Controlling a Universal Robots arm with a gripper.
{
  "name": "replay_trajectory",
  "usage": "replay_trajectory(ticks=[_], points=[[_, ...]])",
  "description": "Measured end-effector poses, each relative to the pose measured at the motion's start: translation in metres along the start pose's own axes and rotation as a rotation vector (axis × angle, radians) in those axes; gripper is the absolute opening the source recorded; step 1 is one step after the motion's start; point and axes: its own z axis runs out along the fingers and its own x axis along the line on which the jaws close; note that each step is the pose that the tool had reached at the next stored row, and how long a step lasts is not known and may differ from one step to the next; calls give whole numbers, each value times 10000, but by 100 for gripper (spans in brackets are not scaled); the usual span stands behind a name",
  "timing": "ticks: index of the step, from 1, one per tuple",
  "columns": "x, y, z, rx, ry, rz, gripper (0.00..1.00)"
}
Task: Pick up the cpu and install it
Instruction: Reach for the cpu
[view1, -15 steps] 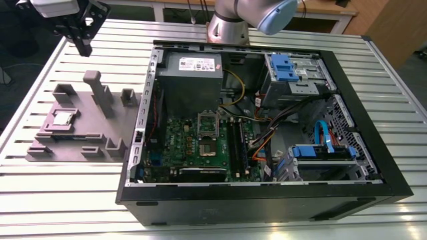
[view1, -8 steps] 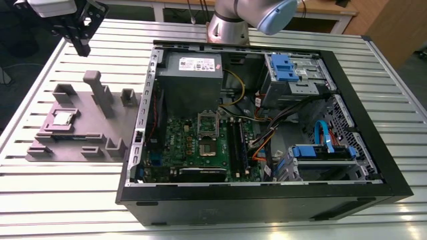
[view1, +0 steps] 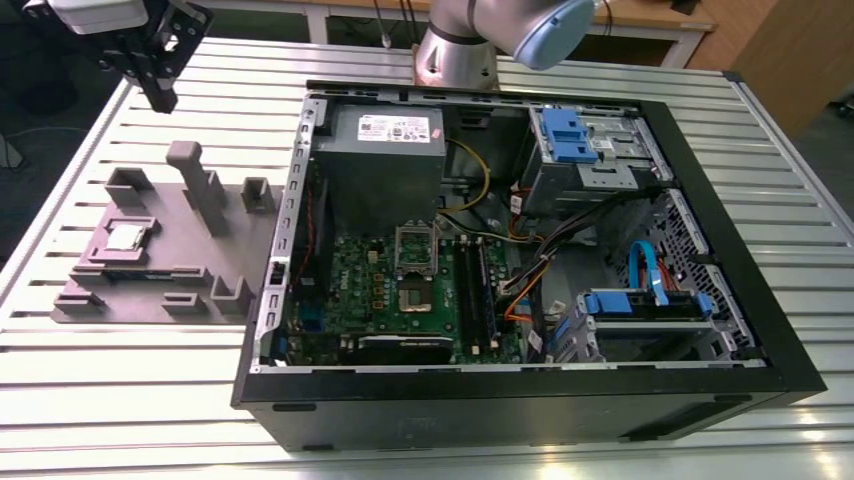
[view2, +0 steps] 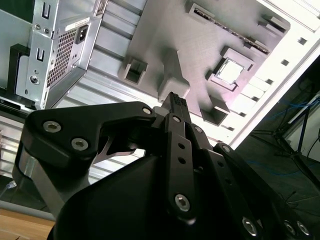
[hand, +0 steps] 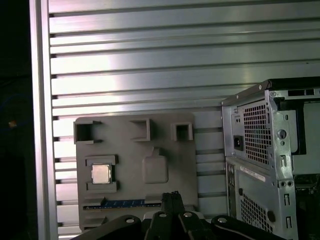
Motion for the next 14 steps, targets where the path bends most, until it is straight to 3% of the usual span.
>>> replay_trajectory(ticks=[14], points=[[62,-5,0,0,0,0,10]])
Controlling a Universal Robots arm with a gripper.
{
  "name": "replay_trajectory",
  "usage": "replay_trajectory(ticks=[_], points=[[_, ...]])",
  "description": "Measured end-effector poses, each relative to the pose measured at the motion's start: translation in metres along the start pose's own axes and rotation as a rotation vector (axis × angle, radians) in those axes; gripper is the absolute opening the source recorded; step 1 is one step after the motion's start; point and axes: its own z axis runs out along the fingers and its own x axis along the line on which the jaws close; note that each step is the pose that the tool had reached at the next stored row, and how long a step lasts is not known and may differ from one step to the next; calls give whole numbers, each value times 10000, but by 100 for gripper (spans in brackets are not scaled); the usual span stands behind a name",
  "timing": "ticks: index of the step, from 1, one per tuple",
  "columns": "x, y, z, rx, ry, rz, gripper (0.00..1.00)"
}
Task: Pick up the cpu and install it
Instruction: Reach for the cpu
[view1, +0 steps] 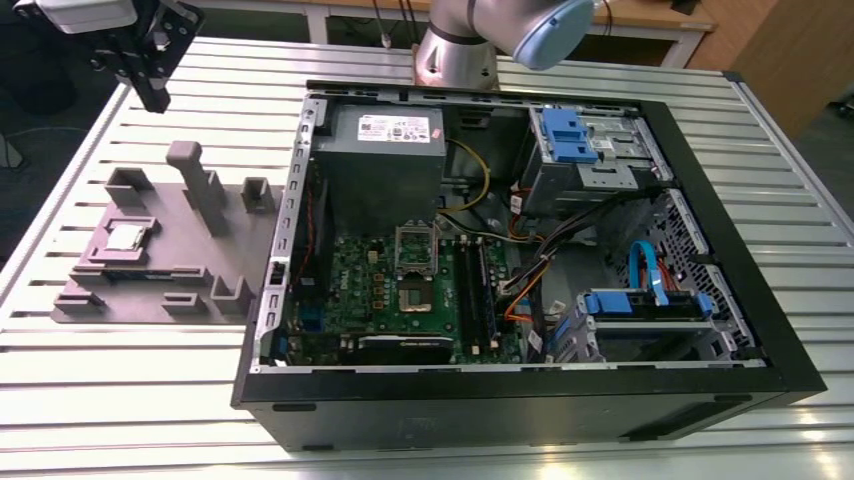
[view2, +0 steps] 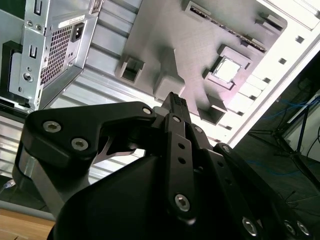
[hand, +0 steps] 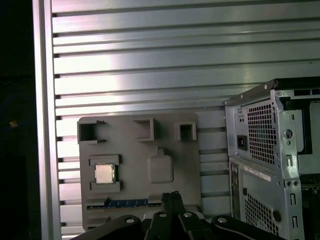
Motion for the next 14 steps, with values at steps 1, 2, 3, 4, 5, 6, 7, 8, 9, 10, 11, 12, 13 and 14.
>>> replay_trajectory(ticks=[1,2,3,4,5,6,7,8,9,10,11,12,13,14], points=[[5,0,0,0,0,0,10],[9,-1,0,0,0,0,10],[13,-1,0,0,0,0,10],[17,-1,0,0,0,0,10],[22,-2,0,0,0,0,10],[26,-2,0,0,0,0,10],[30,-2,1,0,-1,1,10],[34,-3,0,0,0,0,10],[38,-3,1,0,-1,0,10],[43,-3,1,0,0,0,10],[48,-4,1,0,0,0,10],[53,-4,0,0,0,0,10],[58,-4,1,0,0,0,10],[63,-5,0,1,1,0,10]])
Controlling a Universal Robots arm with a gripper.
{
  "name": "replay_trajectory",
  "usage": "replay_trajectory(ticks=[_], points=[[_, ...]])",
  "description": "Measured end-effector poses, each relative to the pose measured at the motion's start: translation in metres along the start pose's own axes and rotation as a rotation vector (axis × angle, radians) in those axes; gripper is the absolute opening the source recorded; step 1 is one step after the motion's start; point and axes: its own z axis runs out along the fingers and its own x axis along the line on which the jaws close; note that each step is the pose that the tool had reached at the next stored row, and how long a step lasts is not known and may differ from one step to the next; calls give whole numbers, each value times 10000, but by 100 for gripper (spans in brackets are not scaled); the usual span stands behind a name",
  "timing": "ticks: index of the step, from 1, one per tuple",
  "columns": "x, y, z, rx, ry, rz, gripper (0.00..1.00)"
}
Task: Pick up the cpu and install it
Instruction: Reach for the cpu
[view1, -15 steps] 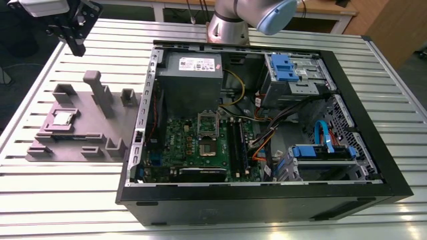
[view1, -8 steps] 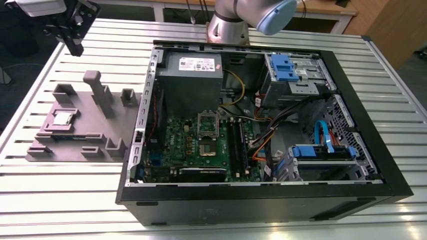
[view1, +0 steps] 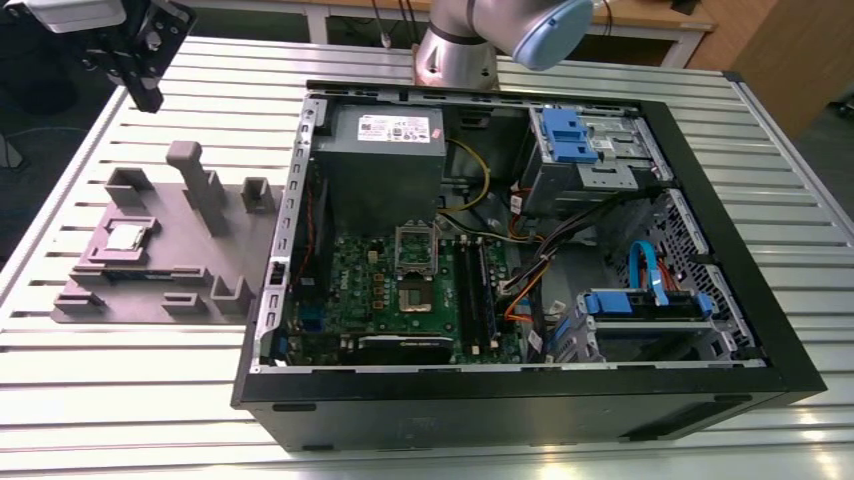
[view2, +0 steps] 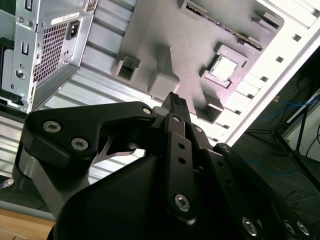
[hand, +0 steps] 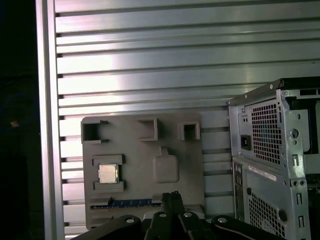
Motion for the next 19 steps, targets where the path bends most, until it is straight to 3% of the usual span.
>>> replay_trajectory(ticks=[19], points=[[63,-5,2,-1,-1,0,10]])
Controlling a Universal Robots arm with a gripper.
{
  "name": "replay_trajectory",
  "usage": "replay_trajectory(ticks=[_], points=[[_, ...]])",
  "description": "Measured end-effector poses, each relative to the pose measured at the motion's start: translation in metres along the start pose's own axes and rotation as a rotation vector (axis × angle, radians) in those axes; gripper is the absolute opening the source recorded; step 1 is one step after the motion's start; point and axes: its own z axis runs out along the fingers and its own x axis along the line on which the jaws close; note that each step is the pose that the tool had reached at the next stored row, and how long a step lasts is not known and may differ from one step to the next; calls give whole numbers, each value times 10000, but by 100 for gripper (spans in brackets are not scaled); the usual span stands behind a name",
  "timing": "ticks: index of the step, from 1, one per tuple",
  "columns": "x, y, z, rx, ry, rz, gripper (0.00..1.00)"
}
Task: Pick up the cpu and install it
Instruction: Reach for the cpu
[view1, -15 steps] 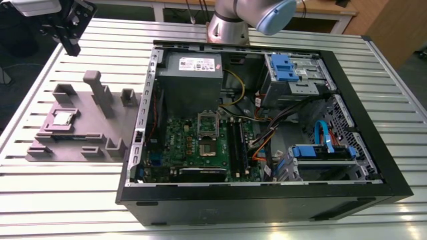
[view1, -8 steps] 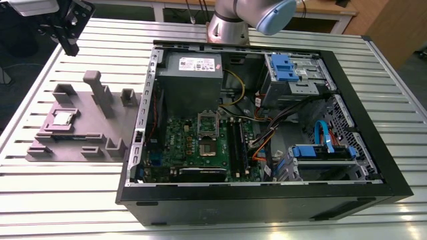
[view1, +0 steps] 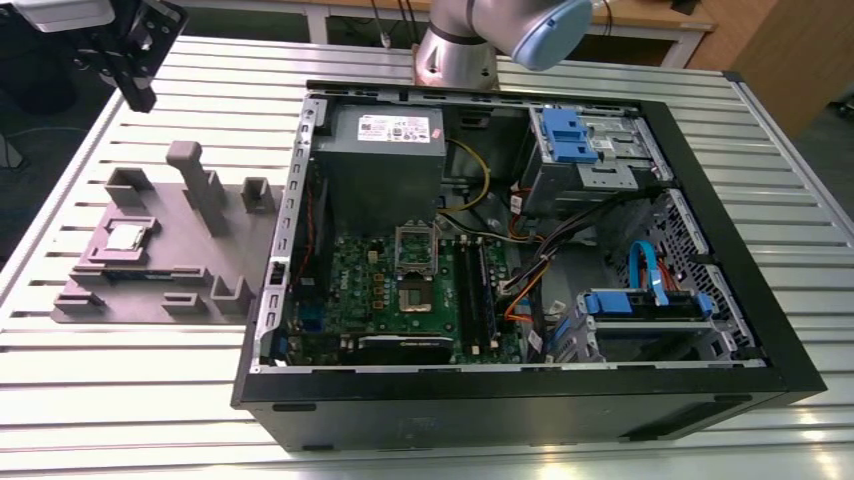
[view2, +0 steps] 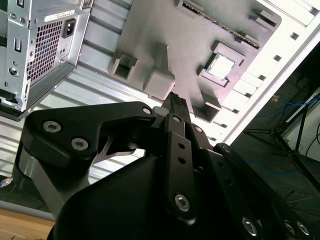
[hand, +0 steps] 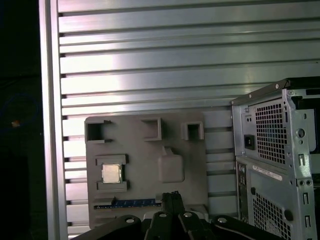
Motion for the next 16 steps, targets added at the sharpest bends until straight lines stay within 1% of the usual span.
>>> replay_trajectory(ticks=[6,16], points=[[56,-5,2,0,0,0,10],[82,-7,2,0,0,0,10]])
